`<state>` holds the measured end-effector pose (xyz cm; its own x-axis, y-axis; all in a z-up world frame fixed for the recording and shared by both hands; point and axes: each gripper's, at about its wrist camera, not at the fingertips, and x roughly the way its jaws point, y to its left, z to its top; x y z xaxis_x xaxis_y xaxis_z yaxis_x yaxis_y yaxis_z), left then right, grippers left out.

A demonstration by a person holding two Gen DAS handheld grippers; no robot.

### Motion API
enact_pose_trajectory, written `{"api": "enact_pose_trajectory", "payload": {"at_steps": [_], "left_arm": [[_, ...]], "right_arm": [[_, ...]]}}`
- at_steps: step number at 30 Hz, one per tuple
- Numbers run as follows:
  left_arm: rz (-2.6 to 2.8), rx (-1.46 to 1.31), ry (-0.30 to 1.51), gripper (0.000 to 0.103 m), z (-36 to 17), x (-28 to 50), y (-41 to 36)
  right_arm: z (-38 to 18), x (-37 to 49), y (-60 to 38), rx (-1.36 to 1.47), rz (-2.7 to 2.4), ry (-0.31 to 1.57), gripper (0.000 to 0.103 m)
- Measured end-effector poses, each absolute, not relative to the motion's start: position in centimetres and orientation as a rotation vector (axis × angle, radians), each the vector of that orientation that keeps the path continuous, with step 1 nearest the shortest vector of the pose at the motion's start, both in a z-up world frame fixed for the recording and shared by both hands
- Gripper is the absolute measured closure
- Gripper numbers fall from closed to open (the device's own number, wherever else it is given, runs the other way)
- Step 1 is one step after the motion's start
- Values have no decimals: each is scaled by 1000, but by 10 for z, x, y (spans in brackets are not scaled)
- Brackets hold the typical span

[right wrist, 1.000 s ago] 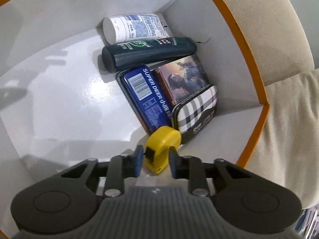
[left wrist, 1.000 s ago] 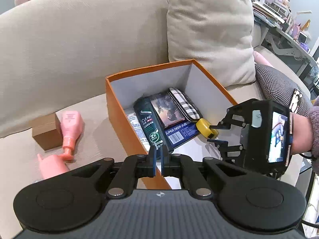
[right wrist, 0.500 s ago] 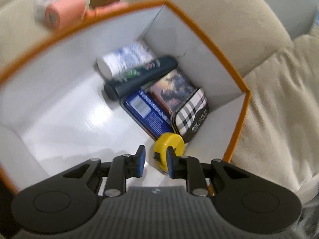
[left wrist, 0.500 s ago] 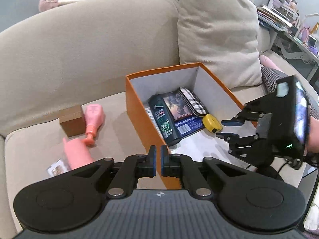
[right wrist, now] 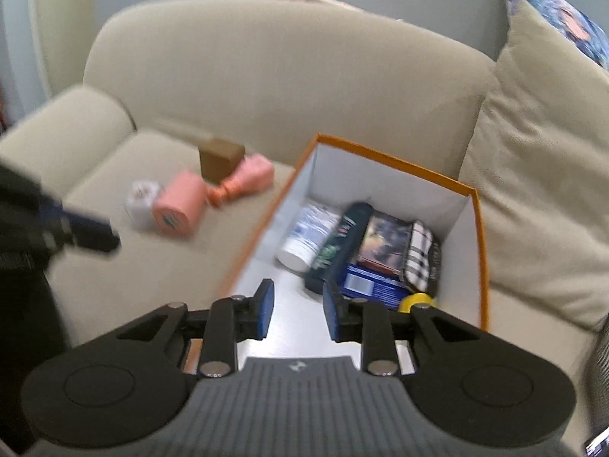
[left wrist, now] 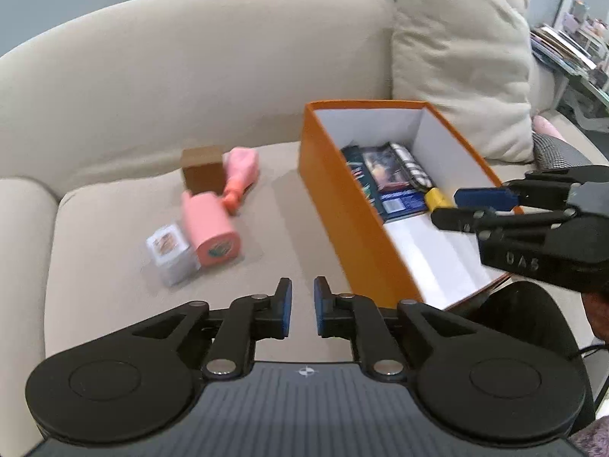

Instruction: Organize rigid objects

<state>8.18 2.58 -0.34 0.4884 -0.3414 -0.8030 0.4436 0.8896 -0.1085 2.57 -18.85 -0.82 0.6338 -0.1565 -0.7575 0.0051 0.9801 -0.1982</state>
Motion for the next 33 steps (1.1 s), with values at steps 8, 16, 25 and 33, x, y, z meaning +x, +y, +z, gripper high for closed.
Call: {"api": "enact_pose_trajectory", "payload": {"at_steps": [8,16,25,33], "left_arm": [[-308,99,856,64,-18,65,53],[-201,35,848,32,-32,75,81],[-202,-102,880,26,-49,111,108],[-125,-212,983,28,-71,170,122]], "right_arm": [[-19,18,-148,-37,-142,785,63],[-39,23,-120,-40,-80,798,45],[-61,65,-114,-20,-40,854,41],[-82,126,-115,17,-57,915,47]]}}
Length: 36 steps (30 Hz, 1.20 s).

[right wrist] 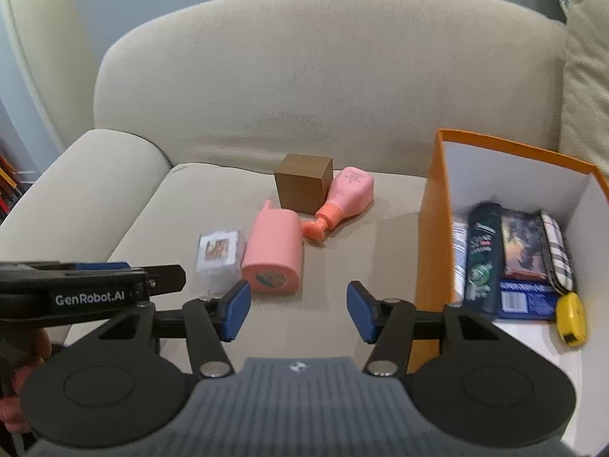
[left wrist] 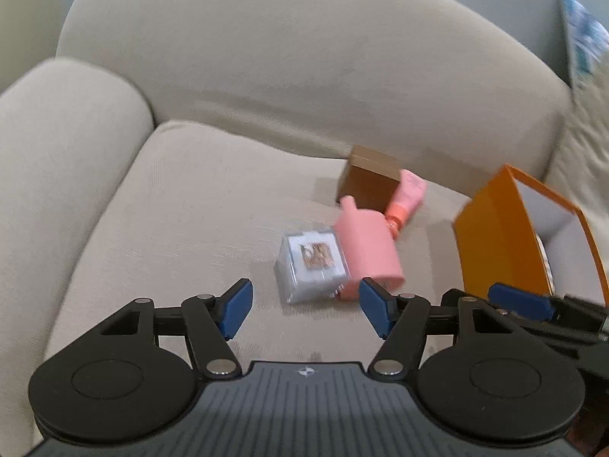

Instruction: Organize rigid objects

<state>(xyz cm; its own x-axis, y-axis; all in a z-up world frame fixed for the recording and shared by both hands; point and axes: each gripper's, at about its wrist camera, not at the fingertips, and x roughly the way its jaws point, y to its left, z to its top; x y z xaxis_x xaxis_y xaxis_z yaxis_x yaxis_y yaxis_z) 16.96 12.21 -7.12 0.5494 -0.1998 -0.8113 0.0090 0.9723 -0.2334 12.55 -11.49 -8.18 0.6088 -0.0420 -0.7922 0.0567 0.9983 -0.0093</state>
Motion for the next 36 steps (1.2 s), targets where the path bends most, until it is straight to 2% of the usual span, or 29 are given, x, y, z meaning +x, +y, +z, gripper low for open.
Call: {"api": "enact_pose_trajectory", "payload": {"at_steps": [8,11,18,20,22,28,30,34,36], "left_arm": [[-108,-299,1086,31,-96,219,125],[-114,-304,1128,33,-106,230,121],[-114,-295,1185,34,-124,240,114],[-123,-263,1206,37,-127,242,110],[-140,-250,1205,45,-125,242,108],[-156,-190,1189,46,-121,249,107],[-153,-181,1179,46,-121,254,110],[-140,-169,1152,46,-118,263,117],[-143,-168,1143,46,-116,267,120]], "right_arm": [[-97,183,-121,27,-92,962,50],[-105,192,-126,31,-103,975,55],[-116,205,-133,29,-108,998,58],[-117,209,-133,22,-98,998,59],[-116,214,-130,-13,-81,990,60],[-112,239,-125,-159,-21,965,60],[-111,248,-121,-227,17,961,59],[-115,270,-112,-412,109,961,41],[-118,281,-107,-517,158,962,39]]}}
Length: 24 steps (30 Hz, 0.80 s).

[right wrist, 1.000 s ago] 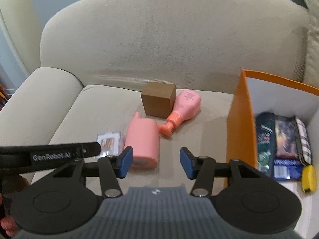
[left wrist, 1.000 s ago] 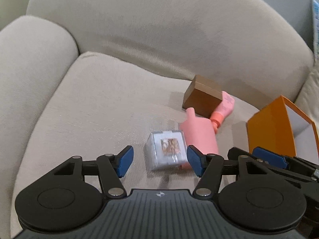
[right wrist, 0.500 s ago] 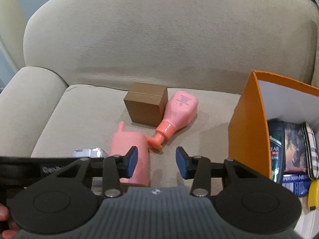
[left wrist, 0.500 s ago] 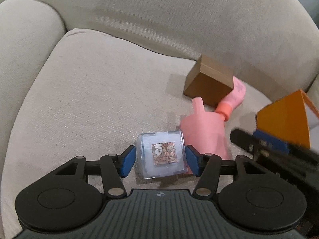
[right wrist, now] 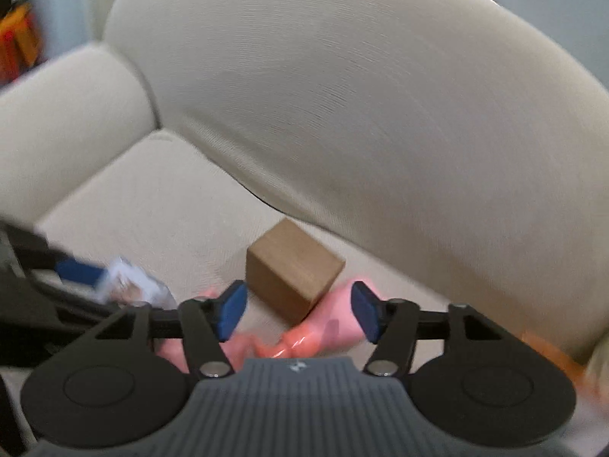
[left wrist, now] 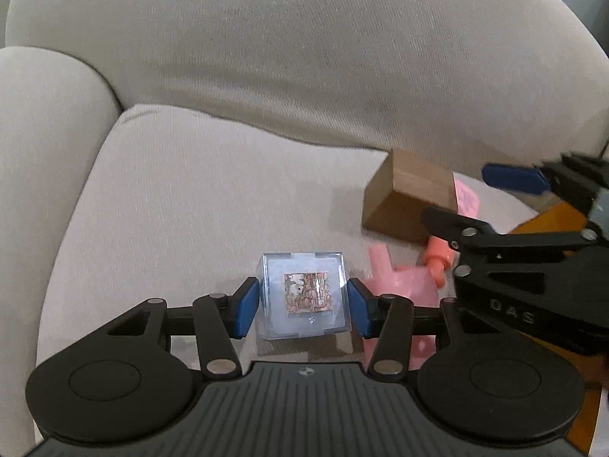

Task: Organize rigid objects
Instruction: 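Grasp the brown cardboard cube with the right gripper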

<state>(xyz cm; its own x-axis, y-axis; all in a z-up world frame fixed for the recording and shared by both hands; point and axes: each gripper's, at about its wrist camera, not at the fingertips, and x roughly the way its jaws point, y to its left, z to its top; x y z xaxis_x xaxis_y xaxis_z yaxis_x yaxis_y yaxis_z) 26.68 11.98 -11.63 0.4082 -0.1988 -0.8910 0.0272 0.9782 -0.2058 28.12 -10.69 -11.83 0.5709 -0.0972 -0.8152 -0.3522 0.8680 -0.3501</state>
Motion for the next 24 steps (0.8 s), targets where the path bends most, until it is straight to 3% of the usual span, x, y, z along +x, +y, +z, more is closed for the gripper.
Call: {"api": "enact_pose_trajectory", "payload": {"at_steps": [4,10,24], "left_arm": [[-144,-164,1139,46,-119,274,120],[-145,-178,1145,46,-121,276,121],[-134,-156,1145,46,-115,272,119]], "right_arm": [[-126,302,-100,-666,276,986,32],[-144,325,-98,-734,372,1062,32],[-139,315,-97,-674,344,1074,50]]}}
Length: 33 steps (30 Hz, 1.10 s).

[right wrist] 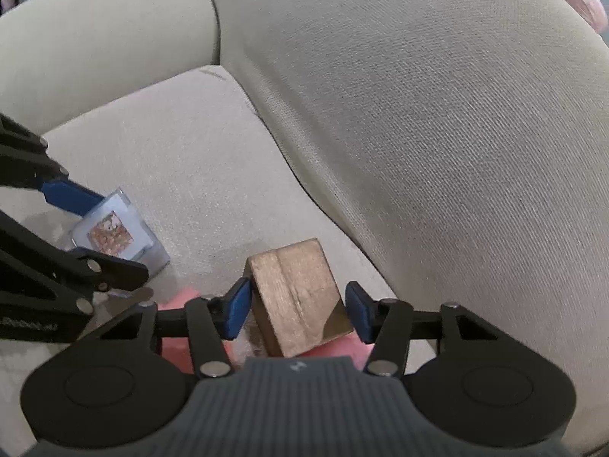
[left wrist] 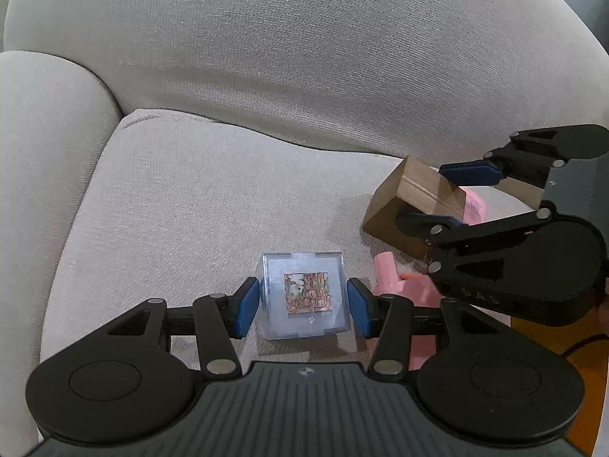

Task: Organize rigid objects
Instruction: 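Grasp the brown cardboard cube with the right gripper, then carry the clear cube and brown cube over the orange box with both grippers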

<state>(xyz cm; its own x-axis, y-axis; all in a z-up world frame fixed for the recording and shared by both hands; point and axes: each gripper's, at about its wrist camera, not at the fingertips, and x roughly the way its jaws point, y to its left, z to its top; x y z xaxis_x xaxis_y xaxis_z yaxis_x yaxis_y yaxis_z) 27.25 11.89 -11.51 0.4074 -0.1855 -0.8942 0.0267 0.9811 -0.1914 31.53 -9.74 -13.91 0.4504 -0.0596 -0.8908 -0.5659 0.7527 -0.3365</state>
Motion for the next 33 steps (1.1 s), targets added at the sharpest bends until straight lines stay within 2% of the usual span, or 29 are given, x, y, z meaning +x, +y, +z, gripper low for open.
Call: {"api": "enact_pose_trajectory", "payload": {"at_steps": [5,12,22,27,33], "left_arm": [[-123,-145,1131,46,-102,265,121],[-148,-122,1049,46,-54,240,114],[-384,-14,927,46,18,176,55],[-549,94,887,46,33,145,4],[-737,302,878,46,25,121,-64]], "right_arm": [[-118,303,-93,-642,306,1012,54],[-54,263,-92,-516,258,908,54],[33,150,-151,-284,62,839,54],[41,87,-200,-178,-101,860,54],[15,36,-243,-26,-225,918,55]]}}
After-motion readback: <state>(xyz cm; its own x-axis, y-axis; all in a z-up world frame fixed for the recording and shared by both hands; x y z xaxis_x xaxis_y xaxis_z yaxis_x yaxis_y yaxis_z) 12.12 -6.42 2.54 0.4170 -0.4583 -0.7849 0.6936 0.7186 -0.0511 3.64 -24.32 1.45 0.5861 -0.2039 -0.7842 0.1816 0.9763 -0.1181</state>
